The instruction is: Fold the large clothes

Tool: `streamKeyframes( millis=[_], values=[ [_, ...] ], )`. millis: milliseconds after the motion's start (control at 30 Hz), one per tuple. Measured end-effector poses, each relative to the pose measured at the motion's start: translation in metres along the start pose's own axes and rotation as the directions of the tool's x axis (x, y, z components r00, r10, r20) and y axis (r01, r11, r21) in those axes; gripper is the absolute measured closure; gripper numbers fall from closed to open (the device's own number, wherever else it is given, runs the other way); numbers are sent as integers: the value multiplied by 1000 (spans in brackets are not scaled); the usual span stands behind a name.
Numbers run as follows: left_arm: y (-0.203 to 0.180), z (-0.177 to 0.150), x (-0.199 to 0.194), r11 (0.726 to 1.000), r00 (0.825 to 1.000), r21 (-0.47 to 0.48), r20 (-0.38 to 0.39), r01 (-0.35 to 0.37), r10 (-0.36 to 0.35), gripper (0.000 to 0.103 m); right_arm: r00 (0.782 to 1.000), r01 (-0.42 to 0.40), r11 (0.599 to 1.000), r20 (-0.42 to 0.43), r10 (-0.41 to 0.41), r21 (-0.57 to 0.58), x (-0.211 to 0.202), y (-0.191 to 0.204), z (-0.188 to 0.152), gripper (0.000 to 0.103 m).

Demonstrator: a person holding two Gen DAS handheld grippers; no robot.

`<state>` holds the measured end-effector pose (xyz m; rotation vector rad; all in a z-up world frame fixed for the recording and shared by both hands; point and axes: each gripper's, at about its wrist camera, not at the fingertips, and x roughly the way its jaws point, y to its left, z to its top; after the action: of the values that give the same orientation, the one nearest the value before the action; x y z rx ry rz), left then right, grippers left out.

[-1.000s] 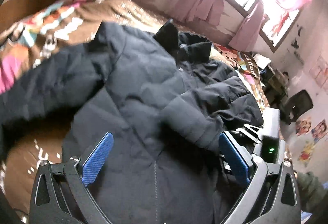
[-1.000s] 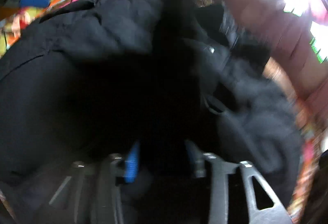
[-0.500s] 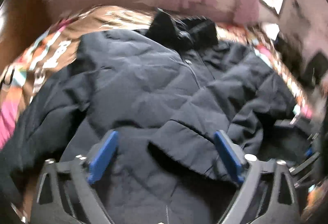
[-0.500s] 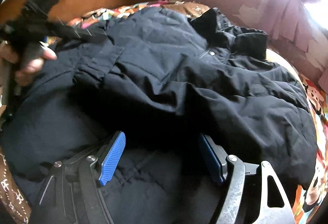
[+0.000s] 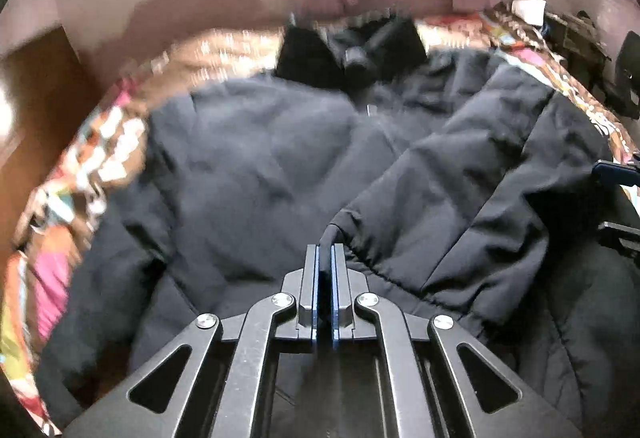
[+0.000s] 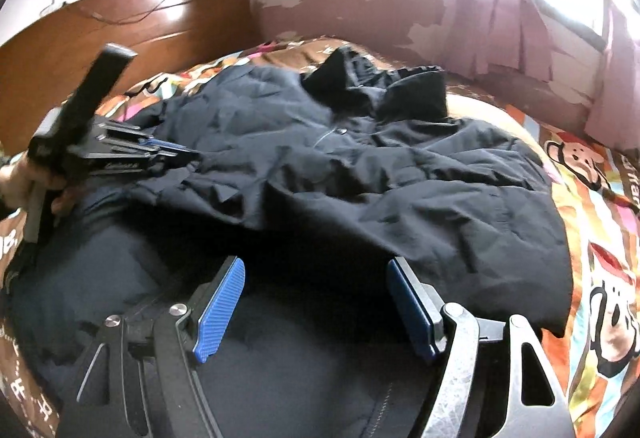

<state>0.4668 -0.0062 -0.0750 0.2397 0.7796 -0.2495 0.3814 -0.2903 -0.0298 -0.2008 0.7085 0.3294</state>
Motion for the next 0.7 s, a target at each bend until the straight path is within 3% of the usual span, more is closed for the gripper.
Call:
streamKeyframes(
  millis=[167, 333, 500, 700],
  values=[
    [21, 17, -22, 996, 993, -15, 79, -87, 88, 100, 998, 21, 999, 53, -24, 50, 0, -8, 19, 31],
    [35, 14, -12, 984, 985, 19, 6, -175, 174, 100, 996, 24, 996, 83, -32, 91, 19, -9, 55, 27],
    [43, 2, 20, 983, 981, 11, -71, -181, 181, 100, 993, 110, 993, -58, -107, 52, 83, -3, 79, 27],
    [49, 0, 25, 991, 989, -28, -81, -129, 126, 100, 969, 155, 987, -200, -146, 30, 143, -6, 64, 25]
  ],
)
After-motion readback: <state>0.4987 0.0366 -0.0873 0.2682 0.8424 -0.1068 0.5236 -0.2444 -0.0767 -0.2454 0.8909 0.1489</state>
